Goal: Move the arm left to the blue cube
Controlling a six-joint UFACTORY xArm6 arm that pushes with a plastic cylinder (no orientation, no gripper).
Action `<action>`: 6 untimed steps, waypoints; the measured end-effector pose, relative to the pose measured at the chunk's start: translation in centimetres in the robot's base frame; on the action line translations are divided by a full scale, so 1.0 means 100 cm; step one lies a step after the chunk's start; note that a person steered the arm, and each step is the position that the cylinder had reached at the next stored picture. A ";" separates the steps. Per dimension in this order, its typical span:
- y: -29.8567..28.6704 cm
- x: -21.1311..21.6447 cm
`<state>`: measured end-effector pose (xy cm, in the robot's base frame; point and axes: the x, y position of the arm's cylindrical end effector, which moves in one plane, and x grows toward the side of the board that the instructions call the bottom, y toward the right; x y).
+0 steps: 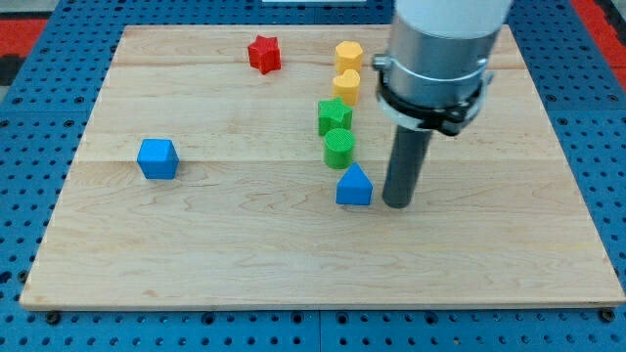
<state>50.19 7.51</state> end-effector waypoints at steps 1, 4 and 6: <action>-0.025 0.000; -0.188 0.104; -0.364 0.029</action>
